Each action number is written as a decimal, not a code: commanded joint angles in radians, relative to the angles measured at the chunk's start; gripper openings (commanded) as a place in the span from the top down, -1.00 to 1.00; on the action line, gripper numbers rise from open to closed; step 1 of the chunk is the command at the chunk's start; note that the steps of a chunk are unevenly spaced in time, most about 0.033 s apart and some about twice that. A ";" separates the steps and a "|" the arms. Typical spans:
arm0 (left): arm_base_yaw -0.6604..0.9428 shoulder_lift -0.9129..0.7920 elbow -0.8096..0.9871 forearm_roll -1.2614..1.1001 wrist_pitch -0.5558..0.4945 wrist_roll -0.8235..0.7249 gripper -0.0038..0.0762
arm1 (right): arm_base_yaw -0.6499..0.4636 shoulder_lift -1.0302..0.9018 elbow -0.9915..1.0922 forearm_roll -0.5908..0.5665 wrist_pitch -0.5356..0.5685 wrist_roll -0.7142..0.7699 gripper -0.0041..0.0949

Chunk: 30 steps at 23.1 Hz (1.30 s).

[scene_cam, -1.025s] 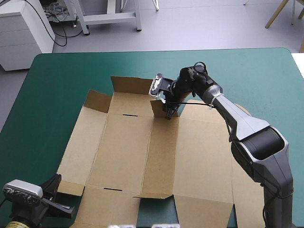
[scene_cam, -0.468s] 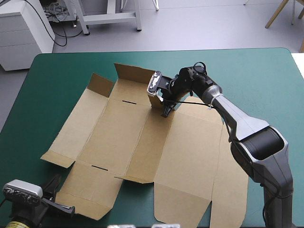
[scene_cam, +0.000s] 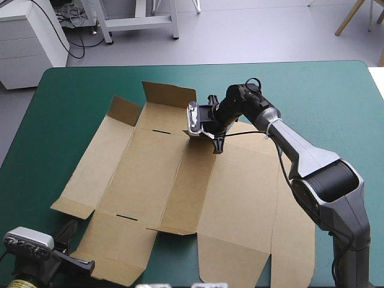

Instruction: Fold the box

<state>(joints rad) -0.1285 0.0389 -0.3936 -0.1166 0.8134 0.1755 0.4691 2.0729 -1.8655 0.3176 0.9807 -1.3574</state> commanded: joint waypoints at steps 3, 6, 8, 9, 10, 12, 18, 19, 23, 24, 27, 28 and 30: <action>-0.008 0.017 -0.035 -0.007 -0.071 -0.007 0.93 | -0.003 -0.061 -0.032 0.070 0.062 -0.136 0.96; -0.008 0.017 -0.035 -0.007 -0.071 -0.007 0.93 | -0.003 -0.061 -0.032 0.047 0.065 -0.134 0.96; -0.008 0.017 -0.035 -0.007 -0.071 -0.007 0.93 | -0.003 -0.061 -0.032 0.047 0.068 -0.139 0.96; -0.008 0.017 -0.035 -0.007 -0.071 -0.007 0.93 | -0.003 -0.061 -0.032 0.050 0.068 -0.146 0.96; -0.008 0.017 -0.035 -0.007 -0.071 -0.007 0.93 | -0.003 -0.061 -0.032 0.056 0.070 -0.182 0.96; -0.008 0.017 -0.035 -0.007 -0.071 -0.007 0.93 | -0.003 -0.061 -0.032 0.056 0.083 -0.231 0.96; -0.008 0.017 -0.035 -0.007 -0.071 -0.007 0.93 | -0.003 -0.061 -0.032 0.061 0.107 -0.264 0.96; -0.008 0.017 -0.035 -0.007 -0.071 -0.007 0.93 | -0.003 -0.061 -0.032 0.064 0.107 -0.264 0.96; -0.008 0.017 -0.035 -0.007 -0.071 -0.007 0.93 | -0.003 -0.061 -0.032 0.144 0.088 -0.264 0.96; -0.008 0.017 -0.035 -0.007 -0.071 -0.007 0.93 | -0.003 -0.061 -0.032 0.157 0.080 -0.262 0.96; -0.008 0.017 -0.035 -0.007 -0.073 -0.007 0.93 | -0.003 -0.061 -0.032 0.173 0.056 -0.240 0.95; -0.008 0.017 -0.035 -0.007 -0.073 -0.007 0.93 | -0.003 -0.061 -0.032 0.168 0.051 -0.223 0.93; -0.008 0.017 -0.035 -0.007 -0.073 -0.007 0.93 | -0.003 -0.061 -0.032 0.161 0.048 -0.182 0.84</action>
<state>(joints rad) -0.1285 0.0389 -0.3936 -0.1166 0.8137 0.1755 0.4691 2.0729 -1.8655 0.4403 1.0571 -1.5802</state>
